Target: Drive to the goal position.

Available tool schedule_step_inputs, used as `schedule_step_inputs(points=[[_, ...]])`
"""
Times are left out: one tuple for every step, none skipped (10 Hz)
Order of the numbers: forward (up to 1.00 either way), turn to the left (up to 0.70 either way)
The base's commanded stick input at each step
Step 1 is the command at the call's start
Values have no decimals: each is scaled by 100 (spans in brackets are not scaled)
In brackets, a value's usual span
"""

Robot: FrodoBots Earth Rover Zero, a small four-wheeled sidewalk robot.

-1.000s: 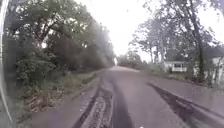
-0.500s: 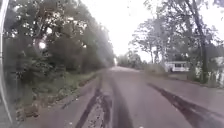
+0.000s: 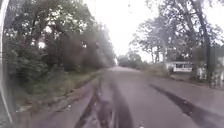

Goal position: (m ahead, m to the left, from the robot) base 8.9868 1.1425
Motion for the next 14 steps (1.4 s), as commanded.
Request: schedule_step_inputs(points=[[70, 1], [70, -30], [70, 1], [70, 1], [70, 1], [70, 1], [70, 1], [70, 1], [70, 1], [70, 1], [70, 1], [70, 1], [70, 1], [70, 1]])
